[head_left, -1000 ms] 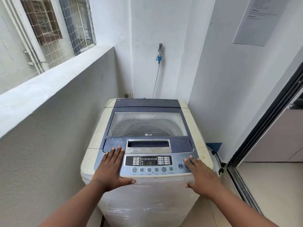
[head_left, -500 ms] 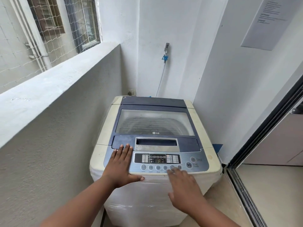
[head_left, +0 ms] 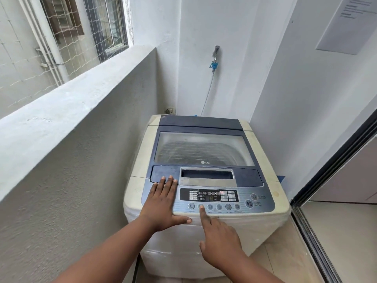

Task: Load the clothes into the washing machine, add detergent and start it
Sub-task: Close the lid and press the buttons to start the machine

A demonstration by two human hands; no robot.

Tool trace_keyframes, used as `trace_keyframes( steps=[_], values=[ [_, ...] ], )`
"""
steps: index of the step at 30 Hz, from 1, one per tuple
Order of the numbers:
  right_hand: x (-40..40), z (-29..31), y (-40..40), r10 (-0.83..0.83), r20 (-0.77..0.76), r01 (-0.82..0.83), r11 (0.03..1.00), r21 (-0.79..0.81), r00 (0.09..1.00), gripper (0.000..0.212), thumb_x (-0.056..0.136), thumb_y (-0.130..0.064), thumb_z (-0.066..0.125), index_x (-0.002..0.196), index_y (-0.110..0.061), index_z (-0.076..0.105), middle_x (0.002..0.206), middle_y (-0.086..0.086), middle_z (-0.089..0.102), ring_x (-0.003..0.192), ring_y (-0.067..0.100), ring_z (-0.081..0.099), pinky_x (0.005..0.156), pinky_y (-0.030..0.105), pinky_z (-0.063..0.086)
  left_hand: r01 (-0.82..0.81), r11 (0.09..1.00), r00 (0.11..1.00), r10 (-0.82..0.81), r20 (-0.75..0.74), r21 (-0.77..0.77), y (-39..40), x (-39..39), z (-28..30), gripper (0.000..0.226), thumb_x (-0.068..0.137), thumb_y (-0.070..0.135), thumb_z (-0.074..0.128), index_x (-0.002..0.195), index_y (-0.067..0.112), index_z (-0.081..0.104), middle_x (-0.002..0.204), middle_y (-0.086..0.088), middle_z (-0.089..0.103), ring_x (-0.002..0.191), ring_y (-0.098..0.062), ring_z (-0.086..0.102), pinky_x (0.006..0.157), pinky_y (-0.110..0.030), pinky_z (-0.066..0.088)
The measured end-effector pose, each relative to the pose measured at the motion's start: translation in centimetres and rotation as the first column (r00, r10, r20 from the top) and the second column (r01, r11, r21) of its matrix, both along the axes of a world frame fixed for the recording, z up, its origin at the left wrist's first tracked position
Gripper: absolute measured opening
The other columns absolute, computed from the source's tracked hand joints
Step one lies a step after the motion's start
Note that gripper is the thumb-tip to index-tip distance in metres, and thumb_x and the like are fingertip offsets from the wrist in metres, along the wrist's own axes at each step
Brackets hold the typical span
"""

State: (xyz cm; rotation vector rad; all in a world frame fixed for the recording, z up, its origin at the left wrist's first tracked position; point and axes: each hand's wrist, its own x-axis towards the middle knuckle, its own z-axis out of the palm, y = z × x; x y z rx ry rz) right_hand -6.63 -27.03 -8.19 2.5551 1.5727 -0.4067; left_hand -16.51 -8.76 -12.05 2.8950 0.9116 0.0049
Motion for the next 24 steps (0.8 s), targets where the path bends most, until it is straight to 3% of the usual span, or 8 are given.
trace_keyframes(
  steps=[5,12,14,17,24],
  values=[
    [0.4,-0.2,0.4,0.005,-0.005,-0.005,0.999,0.038,1.0,0.082,0.093,-0.038,0.044,0.152,-0.026,-0.011,0.136,0.004,0.048,0.121,0.027,0.048,0.095,0.04,0.042,0.002,1.0,1.0,-0.002,0.002,0.022,0.2,0.1,-0.4,0.13,0.059,0.099,0.023,0.146,0.013,-0.021,0.152,-0.001,-0.027,0.143,-0.024,-0.026,0.118,-0.041,-0.012],
    [1.9,0.9,2.1,0.005,0.012,-0.005,0.999,0.053,1.0,0.058,0.096,-0.031,0.038,0.151,-0.027,0.021,0.128,0.003,0.055,0.116,0.029,0.055,0.088,0.039,0.047,-0.003,1.0,1.0,0.003,0.017,0.025,0.3,0.3,-0.7,0.134,0.054,0.102,0.014,0.149,0.013,-0.016,0.157,-0.002,-0.021,0.143,-0.023,-0.026,0.115,-0.04,-0.015],
    [2.6,1.4,3.0,0.006,0.015,-0.007,1.0,0.03,1.0,0.048,0.096,-0.028,0.038,0.144,-0.028,0.036,0.125,0.003,0.059,0.114,0.03,0.056,0.086,0.038,0.047,-0.004,0.999,1.0,0.003,0.016,0.032,0.3,0.3,-0.7,0.134,0.053,0.102,0.012,0.149,0.013,-0.015,0.157,-0.003,-0.02,0.143,-0.024,-0.025,0.116,-0.04,-0.014],
    [3.3,2.3,4.5,-0.002,0.031,0.001,1.0,0.015,1.0,0.029,0.091,-0.025,0.046,0.116,-0.02,0.061,0.115,0.006,0.064,0.106,0.031,0.061,0.081,0.036,0.047,-0.003,0.999,1.0,0.003,0.022,0.036,0.3,0.4,-0.7,0.135,0.052,0.102,0.01,0.151,0.012,-0.009,0.159,-0.004,-0.014,0.145,-0.024,-0.02,0.118,-0.041,-0.012],
    [3.8,3.2,5.6,-0.035,-0.021,0.035,0.999,-0.011,0.999,0.02,0.085,-0.025,0.054,0.099,-0.017,0.065,0.107,0.005,0.068,0.1,0.03,0.064,0.075,0.032,0.045,-0.005,0.999,1.0,0.004,0.01,0.036,0.2,0.4,-0.5,0.135,0.051,0.101,0.006,0.15,0.012,-0.012,0.158,-0.004,-0.018,0.144,-0.024,-0.022,0.118,-0.042,-0.011]
  ],
)
